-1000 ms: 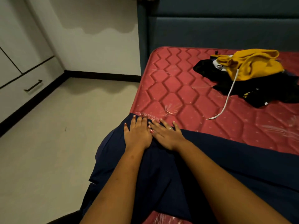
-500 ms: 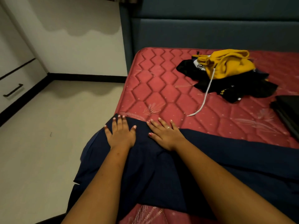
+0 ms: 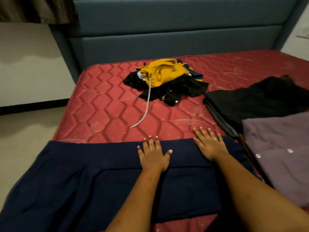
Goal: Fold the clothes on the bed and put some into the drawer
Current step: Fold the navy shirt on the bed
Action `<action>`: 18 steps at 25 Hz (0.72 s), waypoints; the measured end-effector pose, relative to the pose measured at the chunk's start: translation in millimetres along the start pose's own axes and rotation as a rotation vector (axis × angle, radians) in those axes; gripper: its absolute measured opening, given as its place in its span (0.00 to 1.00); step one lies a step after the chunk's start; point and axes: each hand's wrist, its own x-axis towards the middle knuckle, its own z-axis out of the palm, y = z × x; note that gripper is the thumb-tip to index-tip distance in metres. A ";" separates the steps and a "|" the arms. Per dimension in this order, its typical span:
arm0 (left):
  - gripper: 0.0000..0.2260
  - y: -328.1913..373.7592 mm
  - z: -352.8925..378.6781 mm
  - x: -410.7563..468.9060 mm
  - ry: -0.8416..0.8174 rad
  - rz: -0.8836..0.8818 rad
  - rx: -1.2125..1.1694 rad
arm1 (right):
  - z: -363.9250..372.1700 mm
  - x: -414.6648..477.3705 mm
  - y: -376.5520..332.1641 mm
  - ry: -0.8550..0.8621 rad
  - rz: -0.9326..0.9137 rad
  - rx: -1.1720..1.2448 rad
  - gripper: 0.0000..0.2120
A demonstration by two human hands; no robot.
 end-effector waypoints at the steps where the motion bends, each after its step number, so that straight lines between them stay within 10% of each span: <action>1: 0.33 21.7 7.3 2.4 0.009 0.055 0.016 | 0.6 1.2 18.1 0.032 0.062 0.022 0.25; 13: 0.27 73.0 21.1 12.5 -0.005 0.312 0.039 | -12.1 -0.2 36.9 0.061 0.163 0.045 0.27; 18: 0.24 -8.4 -4.8 -40.8 -0.037 0.251 0.042 | -35.7 -56.1 -76.1 0.050 -0.184 -0.023 0.29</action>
